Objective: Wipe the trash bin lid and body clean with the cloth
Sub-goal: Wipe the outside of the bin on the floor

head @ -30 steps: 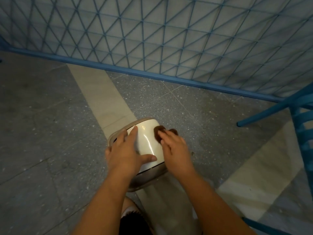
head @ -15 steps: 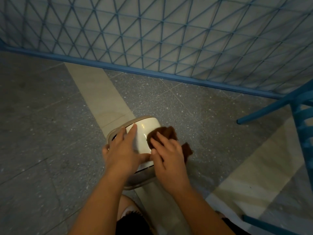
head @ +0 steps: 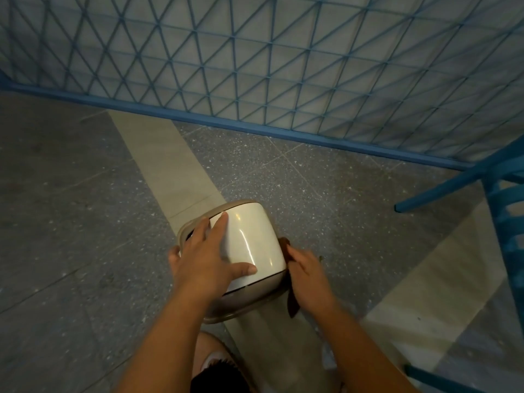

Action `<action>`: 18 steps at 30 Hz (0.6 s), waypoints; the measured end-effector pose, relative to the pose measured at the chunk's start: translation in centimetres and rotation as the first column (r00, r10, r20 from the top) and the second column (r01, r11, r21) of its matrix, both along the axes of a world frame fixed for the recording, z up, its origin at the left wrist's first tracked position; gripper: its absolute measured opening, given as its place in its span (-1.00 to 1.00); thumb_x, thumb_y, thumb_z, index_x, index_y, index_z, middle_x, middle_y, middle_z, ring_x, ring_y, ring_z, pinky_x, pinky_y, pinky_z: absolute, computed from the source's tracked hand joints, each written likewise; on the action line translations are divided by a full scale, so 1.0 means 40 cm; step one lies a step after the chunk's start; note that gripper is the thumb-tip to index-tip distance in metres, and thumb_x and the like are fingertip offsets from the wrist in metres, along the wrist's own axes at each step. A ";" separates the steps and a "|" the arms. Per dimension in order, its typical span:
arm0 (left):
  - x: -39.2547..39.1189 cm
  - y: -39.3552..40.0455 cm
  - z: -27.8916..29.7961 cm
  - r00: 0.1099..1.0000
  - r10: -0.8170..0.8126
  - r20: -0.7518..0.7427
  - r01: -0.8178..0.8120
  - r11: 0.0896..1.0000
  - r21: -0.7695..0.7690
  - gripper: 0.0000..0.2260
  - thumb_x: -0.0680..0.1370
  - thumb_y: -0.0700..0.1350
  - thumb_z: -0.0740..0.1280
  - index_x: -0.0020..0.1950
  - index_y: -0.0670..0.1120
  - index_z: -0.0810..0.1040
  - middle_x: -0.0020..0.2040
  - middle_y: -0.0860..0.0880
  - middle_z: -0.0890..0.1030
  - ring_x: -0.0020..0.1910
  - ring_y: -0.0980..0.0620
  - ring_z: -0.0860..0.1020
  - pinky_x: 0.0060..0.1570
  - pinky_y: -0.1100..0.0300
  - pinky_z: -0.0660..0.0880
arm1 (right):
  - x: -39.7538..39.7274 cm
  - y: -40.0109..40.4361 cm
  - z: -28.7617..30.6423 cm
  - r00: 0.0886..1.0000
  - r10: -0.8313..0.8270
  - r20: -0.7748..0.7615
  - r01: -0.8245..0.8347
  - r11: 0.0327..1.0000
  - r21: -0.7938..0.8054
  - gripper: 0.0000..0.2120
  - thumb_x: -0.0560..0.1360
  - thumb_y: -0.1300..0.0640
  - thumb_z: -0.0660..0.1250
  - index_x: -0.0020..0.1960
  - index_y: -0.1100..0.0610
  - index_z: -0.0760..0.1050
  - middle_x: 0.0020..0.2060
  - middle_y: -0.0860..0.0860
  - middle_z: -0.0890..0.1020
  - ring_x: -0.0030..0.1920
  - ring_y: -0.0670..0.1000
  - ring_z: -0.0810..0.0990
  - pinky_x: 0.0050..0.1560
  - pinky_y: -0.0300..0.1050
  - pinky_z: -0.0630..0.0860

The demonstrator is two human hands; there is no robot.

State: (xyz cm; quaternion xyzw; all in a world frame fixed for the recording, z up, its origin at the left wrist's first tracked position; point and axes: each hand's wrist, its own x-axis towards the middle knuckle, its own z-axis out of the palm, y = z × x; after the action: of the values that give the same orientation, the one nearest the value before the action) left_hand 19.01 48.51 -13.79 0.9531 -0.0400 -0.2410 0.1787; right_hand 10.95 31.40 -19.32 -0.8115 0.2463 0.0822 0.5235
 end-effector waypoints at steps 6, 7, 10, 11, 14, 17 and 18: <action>0.006 0.000 -0.003 1.000 -0.023 0.001 0.023 1.000 0.002 -0.02 0.31 0.34 0.42 0.53 0.26 -0.14 0.58 0.09 -0.09 0.55 0.00 -0.04 0.46 -0.12 -0.10 | -0.019 -0.039 -0.028 0.981 0.189 0.038 -0.184 0.976 -0.117 -0.55 0.56 0.37 0.14 0.37 0.01 0.30 0.05 0.01 0.39 0.07 -0.06 0.40 0.06 -0.62 0.23; 0.006 0.000 -0.005 1.000 -0.025 0.004 0.025 1.000 0.005 -0.02 0.31 0.34 0.42 0.53 0.26 -0.14 0.58 0.09 -0.10 0.55 0.00 -0.04 0.46 -0.12 -0.11 | 0.008 -0.042 -0.030 0.982 0.177 0.060 -0.171 0.981 -0.095 -0.57 0.57 0.37 0.14 0.37 0.04 0.33 0.05 0.01 0.38 0.08 -0.06 0.39 0.07 -0.60 0.22; 0.008 0.003 -0.010 0.999 -0.032 0.009 0.032 0.999 0.012 -0.02 0.31 0.34 0.41 0.52 0.27 -0.16 0.58 0.10 -0.10 0.55 -0.01 -0.04 0.46 -0.12 -0.13 | 0.120 -0.051 -0.041 0.983 0.184 0.008 -0.182 0.978 -0.105 -0.59 0.58 0.33 0.11 0.37 0.05 0.39 0.06 0.03 0.33 0.07 -0.05 0.37 0.15 -0.40 0.24; 0.009 0.004 -0.009 0.999 -0.036 0.009 0.036 0.999 0.013 -0.02 0.31 0.35 0.41 0.52 0.27 -0.16 0.58 0.10 -0.11 0.55 -0.02 -0.04 0.46 -0.12 -0.13 | 0.157 -0.055 -0.044 0.981 0.193 -0.021 -0.194 0.975 -0.112 -0.59 0.59 0.32 0.10 0.38 0.05 0.39 0.07 0.03 0.32 0.07 -0.05 0.37 0.19 -0.33 0.24; 0.011 0.002 -0.005 0.999 -0.048 0.005 0.048 0.999 0.019 -0.02 0.31 0.35 0.41 0.52 0.27 -0.17 0.58 0.10 -0.12 0.55 -0.02 -0.03 0.46 -0.11 -0.13 | 0.235 -0.064 -0.048 0.968 0.239 -0.074 -0.248 0.958 -0.145 -0.56 0.58 0.32 0.08 0.40 0.01 0.36 0.07 0.02 0.31 0.06 -0.05 0.36 0.25 -0.26 0.23; 0.012 0.001 -0.005 0.999 -0.042 0.008 0.042 0.999 0.030 -0.02 0.31 0.35 0.41 0.52 0.27 -0.16 0.58 0.10 -0.11 0.55 -0.02 -0.03 0.47 -0.12 -0.13 | 0.253 -0.062 -0.048 0.968 0.237 -0.083 -0.248 0.956 -0.157 -0.57 0.59 0.29 0.07 0.40 -0.01 0.36 0.06 0.02 0.32 0.05 -0.04 0.37 0.22 -0.25 0.23; 0.012 0.002 -0.007 0.999 -0.040 0.012 0.039 0.999 0.034 -0.02 0.30 0.36 0.40 0.52 0.27 -0.17 0.58 0.09 -0.11 0.55 -0.02 -0.02 0.47 -0.13 -0.12 | 0.243 -0.058 -0.043 0.972 0.223 -0.078 -0.234 0.958 -0.166 -0.57 0.59 0.29 0.08 0.39 0.00 0.37 0.04 0.03 0.33 0.04 -0.04 0.38 0.21 -0.24 0.25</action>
State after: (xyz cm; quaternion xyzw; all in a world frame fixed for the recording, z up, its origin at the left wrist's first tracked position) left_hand 19.48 48.59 -14.07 0.9565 -0.0559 -0.2391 0.1577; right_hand 20.66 29.07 -21.05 -0.8745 0.1725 0.1440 0.4299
